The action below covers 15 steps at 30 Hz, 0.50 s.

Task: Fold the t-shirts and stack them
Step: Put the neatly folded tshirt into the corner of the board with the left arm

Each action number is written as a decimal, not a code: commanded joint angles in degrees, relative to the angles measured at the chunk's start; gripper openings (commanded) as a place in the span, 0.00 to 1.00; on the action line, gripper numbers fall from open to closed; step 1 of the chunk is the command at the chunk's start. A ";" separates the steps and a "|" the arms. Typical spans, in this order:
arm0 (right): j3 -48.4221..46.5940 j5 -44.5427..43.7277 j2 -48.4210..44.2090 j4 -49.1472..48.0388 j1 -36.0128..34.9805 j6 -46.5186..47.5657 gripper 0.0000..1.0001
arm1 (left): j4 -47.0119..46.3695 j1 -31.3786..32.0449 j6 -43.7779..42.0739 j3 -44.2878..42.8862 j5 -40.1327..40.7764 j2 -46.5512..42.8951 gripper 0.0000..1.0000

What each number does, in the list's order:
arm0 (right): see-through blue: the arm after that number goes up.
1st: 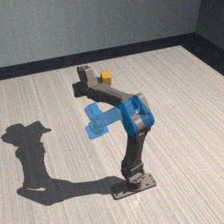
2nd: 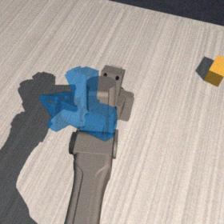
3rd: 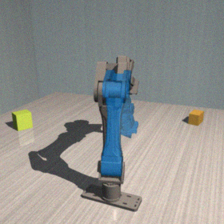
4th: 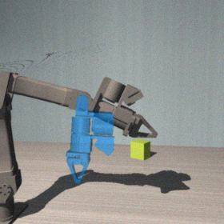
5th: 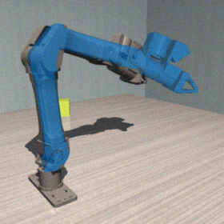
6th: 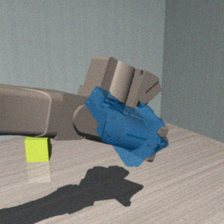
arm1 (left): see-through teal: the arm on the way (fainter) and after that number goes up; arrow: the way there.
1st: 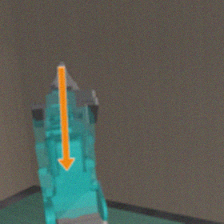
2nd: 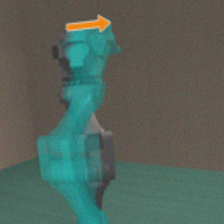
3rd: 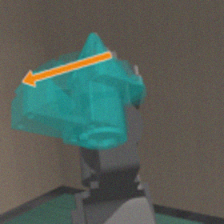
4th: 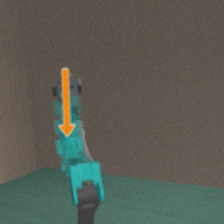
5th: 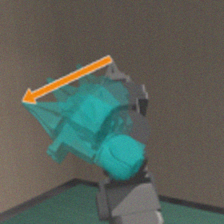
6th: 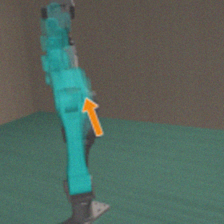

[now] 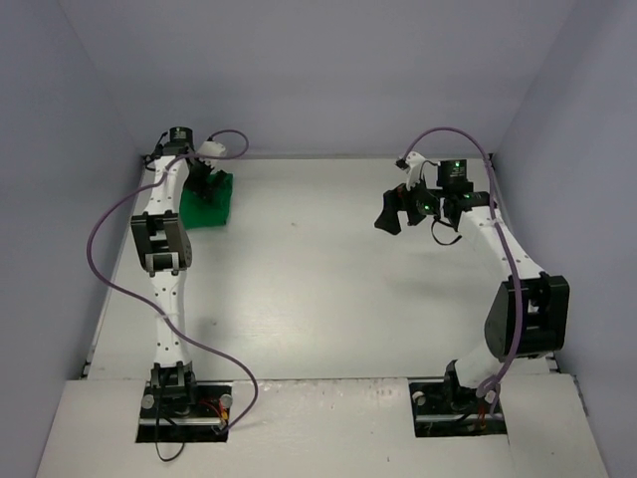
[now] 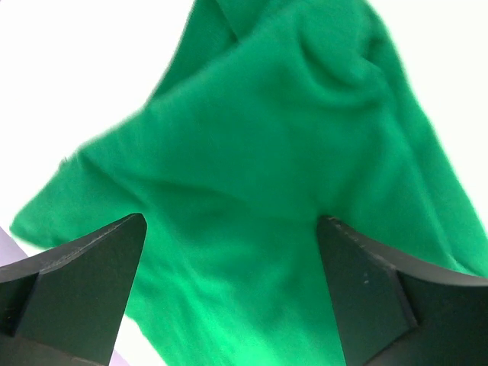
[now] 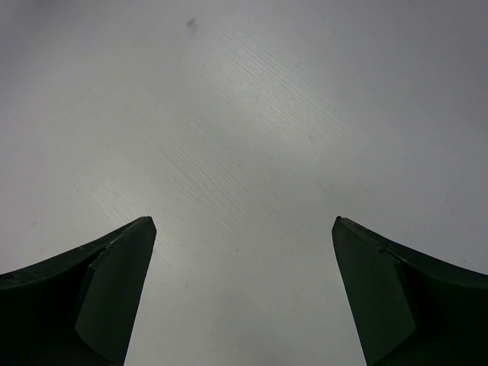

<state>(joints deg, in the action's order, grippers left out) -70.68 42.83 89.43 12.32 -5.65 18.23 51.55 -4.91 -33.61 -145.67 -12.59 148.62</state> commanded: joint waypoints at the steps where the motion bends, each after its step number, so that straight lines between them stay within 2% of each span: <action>1: -3.71 0.94 -6.10 -0.80 0.26 -1.55 1.00 | -0.72 0.87 7.14 1.61 -4.44 -18.87 0.92; 5: -6.37 -2.46 -10.97 -1.15 -0.05 -1.47 1.00 | -0.49 2.83 13.32 3.82 -0.12 -31.35 0.92; 7: -6.83 -6.75 -12.72 -1.34 -0.15 -0.63 1.00 | -0.75 3.34 14.79 7.49 -1.16 -38.86 0.92; 8: -6.63 -6.93 -13.44 -1.53 -0.07 0.00 1.00 | -0.75 3.70 14.94 9.61 -2.12 -39.19 0.92; 11: -3.55 -11.86 -14.52 -2.66 -0.06 -0.25 1.00 | -1.08 7.69 19.13 21.39 -1.75 -50.01 0.92; 15: 0.95 -16.04 -12.13 -2.56 0.81 -6.78 1.00 | -4.34 13.49 28.35 39.79 4.31 -57.27 0.92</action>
<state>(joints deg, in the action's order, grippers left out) -73.36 32.95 74.86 11.30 -5.63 16.98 47.90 4.01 -15.86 -120.93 -12.87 93.68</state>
